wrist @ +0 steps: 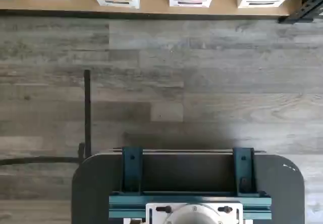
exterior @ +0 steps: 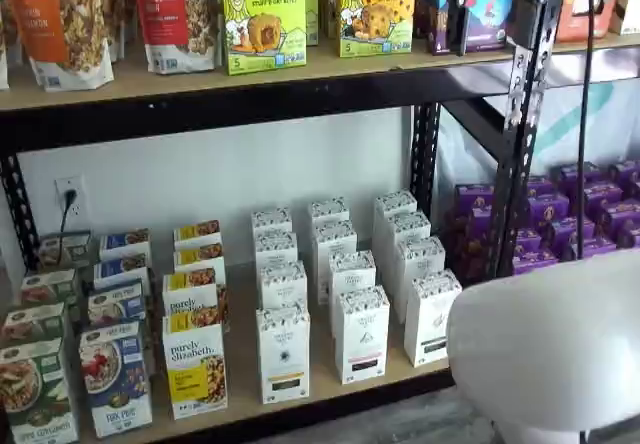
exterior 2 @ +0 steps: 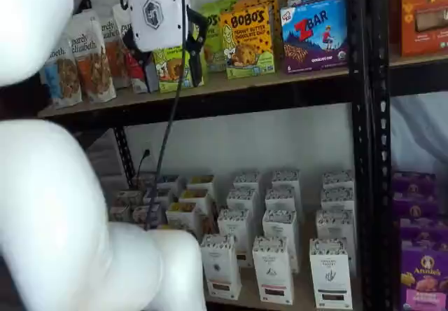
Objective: Pick up the white box with a yellow strip in the middle, on the bottom shelf, the fourth box from the left
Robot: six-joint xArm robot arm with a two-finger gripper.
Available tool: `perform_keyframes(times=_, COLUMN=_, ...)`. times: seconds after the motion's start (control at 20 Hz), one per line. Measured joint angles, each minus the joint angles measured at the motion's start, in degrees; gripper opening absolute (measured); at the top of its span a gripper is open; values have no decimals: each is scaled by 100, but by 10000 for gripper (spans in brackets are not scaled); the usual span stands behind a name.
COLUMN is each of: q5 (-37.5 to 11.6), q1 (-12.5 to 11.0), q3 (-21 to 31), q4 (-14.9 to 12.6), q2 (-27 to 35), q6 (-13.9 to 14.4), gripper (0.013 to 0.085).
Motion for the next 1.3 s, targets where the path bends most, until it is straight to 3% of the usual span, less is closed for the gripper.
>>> perform_keyframes(times=0.15, q5=-387, q1=-454, q3=225, q4=485, q2=-245, q6=-273, gripper=850)
perform_keyframes(times=0.45, q5=-453, q1=-520, q3=283, q4=522, q2=-223, q6=-347, gripper=850)
perform_keyframes(times=0.65, q5=-661, q1=-394, q3=437, q4=445, q2=-241, q6=-273, gripper=850)
perform_keyframes(times=1.3, q5=-1997, q1=514, q3=1664, q4=196, q2=-333, q6=478, gripper=850)
